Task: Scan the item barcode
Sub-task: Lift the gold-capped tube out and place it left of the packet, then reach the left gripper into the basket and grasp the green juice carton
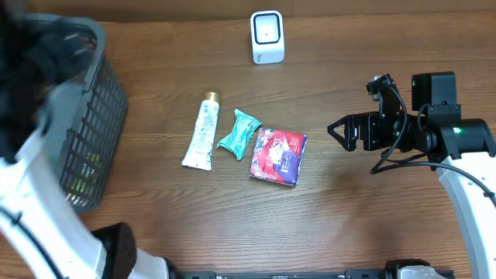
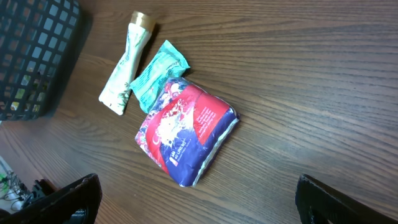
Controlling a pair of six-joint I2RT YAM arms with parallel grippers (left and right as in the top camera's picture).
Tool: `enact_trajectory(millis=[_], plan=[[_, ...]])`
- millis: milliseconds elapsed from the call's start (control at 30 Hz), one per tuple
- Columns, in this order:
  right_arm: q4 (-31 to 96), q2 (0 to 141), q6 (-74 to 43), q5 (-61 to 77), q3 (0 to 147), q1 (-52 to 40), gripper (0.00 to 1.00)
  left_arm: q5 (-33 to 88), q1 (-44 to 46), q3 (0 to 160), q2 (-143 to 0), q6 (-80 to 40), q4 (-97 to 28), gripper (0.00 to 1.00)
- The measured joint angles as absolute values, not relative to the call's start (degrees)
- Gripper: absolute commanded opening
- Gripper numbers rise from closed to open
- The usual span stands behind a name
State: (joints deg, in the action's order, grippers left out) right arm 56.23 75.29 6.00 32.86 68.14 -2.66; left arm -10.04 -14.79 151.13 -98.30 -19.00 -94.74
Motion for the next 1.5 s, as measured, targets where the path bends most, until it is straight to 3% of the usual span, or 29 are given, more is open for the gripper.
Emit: enact_trajectory(millis=[233,367,767,1367,1500], plan=[[56.23,75.29,5.96,32.82,68.14,-2.66,1.00,-2.46,-34.74,144.79,-98.45,-21.10,-95.79,0.95],[56.27,75.29,5.96,32.84,68.14,-2.66,1.00,0.47,-39.16,138.26,-99.46,-21.12,-92.75,0.95],[56.23,75.29,5.98,32.84,68.14,-2.66,1.00,-0.93,-40.36,113.86,-99.63,-15.14,-81.03,0.97],[56.23,75.29,5.98,32.84,68.14,-2.66,1.00,-5.78,-41.52,85.41,-99.68,11.46,-62.96,1.00],[56.21,75.29,5.98,32.84,68.14,-2.66,1.00,-6.07,-41.65,80.53,-99.68,14.61,-58.33,0.97]])
